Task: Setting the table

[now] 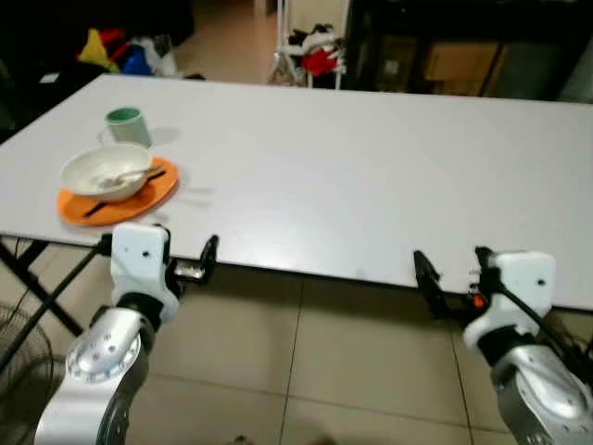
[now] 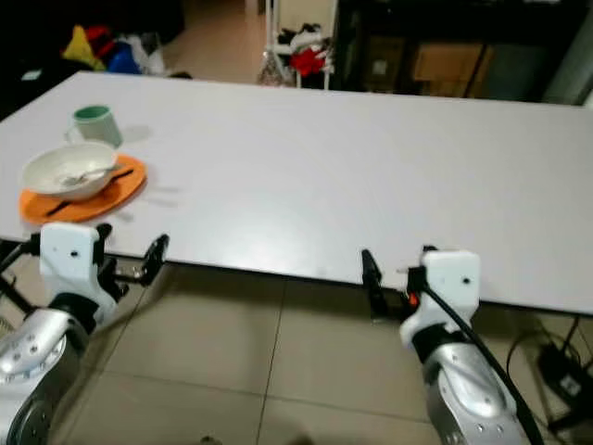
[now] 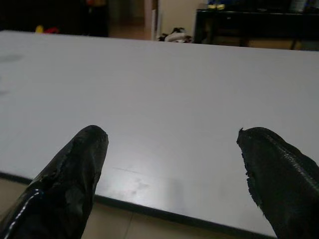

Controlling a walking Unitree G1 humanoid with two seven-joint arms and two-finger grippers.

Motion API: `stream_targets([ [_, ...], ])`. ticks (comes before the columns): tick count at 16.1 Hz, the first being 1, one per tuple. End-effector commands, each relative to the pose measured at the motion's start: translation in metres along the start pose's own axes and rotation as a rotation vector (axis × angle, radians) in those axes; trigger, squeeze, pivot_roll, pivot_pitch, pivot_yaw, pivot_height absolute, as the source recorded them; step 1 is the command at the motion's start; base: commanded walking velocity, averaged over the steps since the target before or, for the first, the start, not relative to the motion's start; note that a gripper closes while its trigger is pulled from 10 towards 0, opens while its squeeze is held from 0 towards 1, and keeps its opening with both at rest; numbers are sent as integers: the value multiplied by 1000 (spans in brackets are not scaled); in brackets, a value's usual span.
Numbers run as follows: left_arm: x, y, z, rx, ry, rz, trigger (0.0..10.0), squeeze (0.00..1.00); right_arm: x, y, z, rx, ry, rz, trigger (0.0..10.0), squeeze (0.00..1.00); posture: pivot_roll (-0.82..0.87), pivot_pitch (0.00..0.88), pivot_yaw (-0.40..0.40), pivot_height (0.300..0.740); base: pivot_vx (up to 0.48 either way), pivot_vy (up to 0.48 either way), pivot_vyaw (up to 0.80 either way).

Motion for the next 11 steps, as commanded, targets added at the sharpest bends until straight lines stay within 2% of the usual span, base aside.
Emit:
stream_targets([
  [1, 1, 4, -1, 9, 12, -19, 10000, 1000, 5, -1, -1, 13, -10, 6, 10000, 1000, 75, 0, 18, 740, 0, 0, 800],
  [3, 7, 3, 9, -52, 42, 12, 10000, 1000, 3, -4, 6, 35, 14, -15, 10000, 1000, 59, 0, 22, 740, 0, 0, 800],
  [5, 12, -6, 14, -102, -3, 38, 10000, 1000, 9, -6, 11, -11, -20, 15, 10000, 1000, 55, 0, 24, 740, 0, 0, 800],
  [6, 9, -9, 6, -52, -15, 15, 10000, 1000, 8, -5, 8, -22, -57, 27, 10000, 1000, 43, 0, 47, 740, 0, 0, 800],
  [7, 9, -10, 3, -47, 7, 14, 10000, 1000, 9, -3, 7, -36, -49, 33, 10000, 1000, 21, 0, 59, 740, 0, 0, 800],
  [9, 1, -15, 2, -55, -34, -37, 10000, 1000, 11, -3, 9, -72, -37, 52, 10000, 1000, -3, 0, 87, 740, 0, 0, 800],
  [11, 3, -19, 10, -69, -55, -19, 10000, 0, 14, -5, 10, -67, -38, 65, 10000, 1000, 3, 0, 89, 740, 0, 0, 800],
])
Point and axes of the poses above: a point about 5 cm out from each wrist's last joint towards the gripper, its own y axis pointing back from the gripper into the wrist, its own x axis along the axis of the wrist's last joint, z = x × y, the point moved 3 cm from there along -y, pointing out of the wrist towards the gripper, and after that the axes turned 8 degrees about -y, right-handed, at the moved point
